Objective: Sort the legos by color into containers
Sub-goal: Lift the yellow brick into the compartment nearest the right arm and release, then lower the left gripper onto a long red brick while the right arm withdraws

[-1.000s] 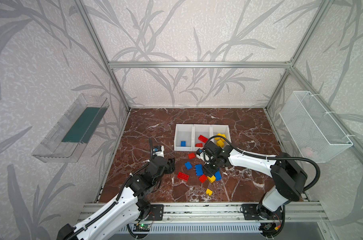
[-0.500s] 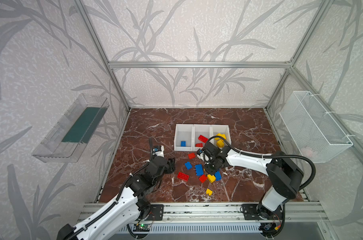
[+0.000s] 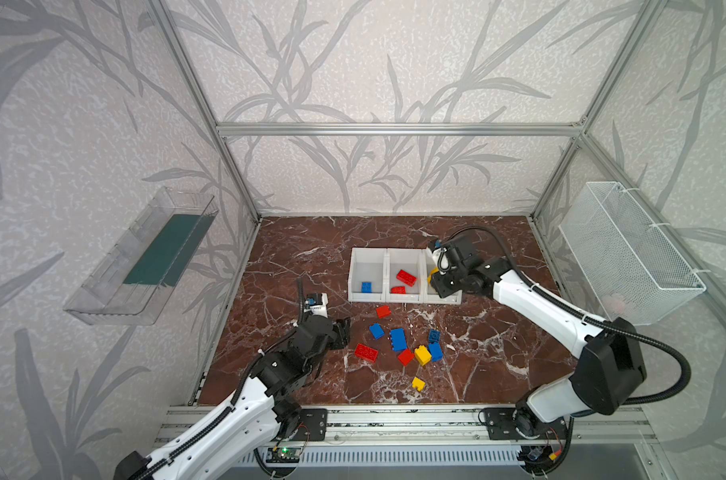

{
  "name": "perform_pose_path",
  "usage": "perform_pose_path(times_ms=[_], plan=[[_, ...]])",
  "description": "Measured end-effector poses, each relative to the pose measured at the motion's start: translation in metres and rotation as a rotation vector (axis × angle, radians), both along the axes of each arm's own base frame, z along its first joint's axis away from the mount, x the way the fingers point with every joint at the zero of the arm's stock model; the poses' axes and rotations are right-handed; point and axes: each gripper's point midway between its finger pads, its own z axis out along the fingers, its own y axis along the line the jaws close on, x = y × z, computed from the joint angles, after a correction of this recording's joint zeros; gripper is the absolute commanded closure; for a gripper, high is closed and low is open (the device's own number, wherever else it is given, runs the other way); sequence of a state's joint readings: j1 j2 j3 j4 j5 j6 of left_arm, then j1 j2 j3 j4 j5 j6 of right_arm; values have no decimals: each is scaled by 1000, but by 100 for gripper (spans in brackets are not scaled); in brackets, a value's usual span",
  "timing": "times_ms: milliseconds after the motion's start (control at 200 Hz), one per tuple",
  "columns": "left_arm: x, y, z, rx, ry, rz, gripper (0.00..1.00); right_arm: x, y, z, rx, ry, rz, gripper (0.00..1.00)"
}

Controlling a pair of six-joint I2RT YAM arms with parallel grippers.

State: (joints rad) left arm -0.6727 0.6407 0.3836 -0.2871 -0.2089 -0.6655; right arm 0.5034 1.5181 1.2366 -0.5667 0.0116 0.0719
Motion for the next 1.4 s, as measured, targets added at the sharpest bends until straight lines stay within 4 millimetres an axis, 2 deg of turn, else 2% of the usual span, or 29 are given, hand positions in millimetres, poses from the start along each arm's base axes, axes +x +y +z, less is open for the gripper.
perform_pose_path(times_ms=[115,275,425,540,875,1065,1245,1400], plan=[[-1,-1,-1,-2,4,-6,37,20,-26,-2,-9,-4,-98,71],[-2,-2,2,-14,-3,-12,37,30,-29,-28,-39,61,-129,69],[-2,-2,4,-22,-8,-16,37,29,-30,-44,-58,108,-146,45],[-3,-2,4,-25,-10,-15,37,28,-31,-44,-60,109,-154,39],[-4,-2,3,-27,-1,-15,37,28,-32,-43,-52,111,-167,37],[-5,-5,-1,-24,18,-29,35,24,-30,-32,-24,100,-166,37],[-8,-10,-12,-15,66,-57,34,11,-30,-23,17,97,-158,36],[-13,-17,-28,8,130,-93,32,-8,-33,-20,57,106,-160,36]])
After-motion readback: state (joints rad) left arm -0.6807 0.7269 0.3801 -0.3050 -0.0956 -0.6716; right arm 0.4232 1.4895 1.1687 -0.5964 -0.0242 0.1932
